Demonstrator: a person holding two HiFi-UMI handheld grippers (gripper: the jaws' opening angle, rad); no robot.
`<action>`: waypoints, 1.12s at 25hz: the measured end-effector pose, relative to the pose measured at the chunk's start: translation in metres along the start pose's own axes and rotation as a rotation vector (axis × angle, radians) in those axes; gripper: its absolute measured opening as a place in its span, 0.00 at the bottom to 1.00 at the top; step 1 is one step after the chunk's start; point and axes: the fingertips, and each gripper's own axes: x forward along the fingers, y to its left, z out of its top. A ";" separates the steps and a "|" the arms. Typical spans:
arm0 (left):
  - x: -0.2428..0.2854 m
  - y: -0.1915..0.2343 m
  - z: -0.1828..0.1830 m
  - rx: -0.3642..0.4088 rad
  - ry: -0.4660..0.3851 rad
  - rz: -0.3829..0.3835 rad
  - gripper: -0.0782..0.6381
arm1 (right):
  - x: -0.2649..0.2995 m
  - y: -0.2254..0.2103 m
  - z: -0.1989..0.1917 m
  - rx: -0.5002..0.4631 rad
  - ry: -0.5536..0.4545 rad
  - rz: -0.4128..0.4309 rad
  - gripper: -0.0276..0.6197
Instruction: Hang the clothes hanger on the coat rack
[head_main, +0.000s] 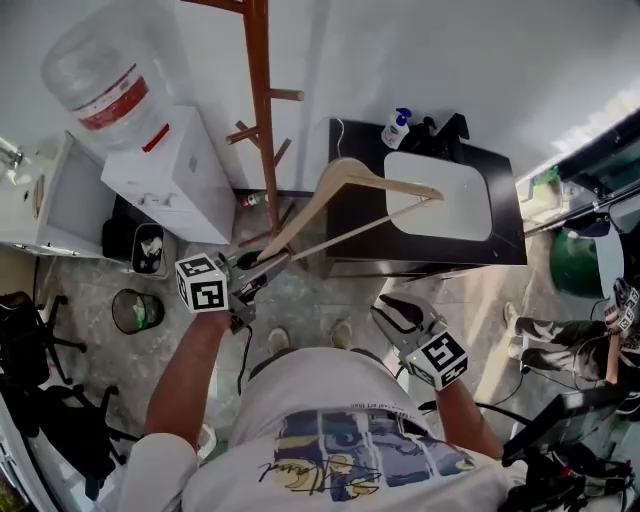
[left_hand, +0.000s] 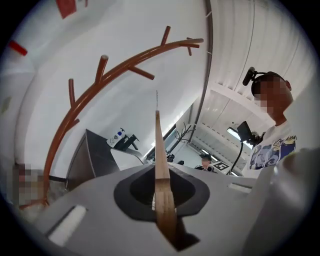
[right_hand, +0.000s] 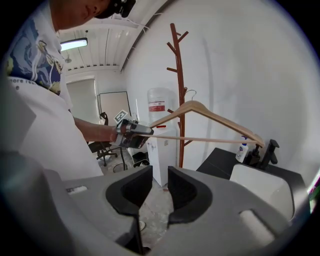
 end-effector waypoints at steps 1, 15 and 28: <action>-0.006 -0.002 0.011 0.022 0.005 0.004 0.15 | 0.003 0.003 0.002 0.001 -0.007 -0.001 0.19; -0.042 0.016 0.084 0.127 -0.008 0.100 0.15 | 0.010 0.036 0.020 0.021 -0.068 -0.080 0.19; -0.043 0.048 0.076 0.154 0.018 0.135 0.15 | 0.009 0.064 0.015 0.043 -0.042 -0.135 0.19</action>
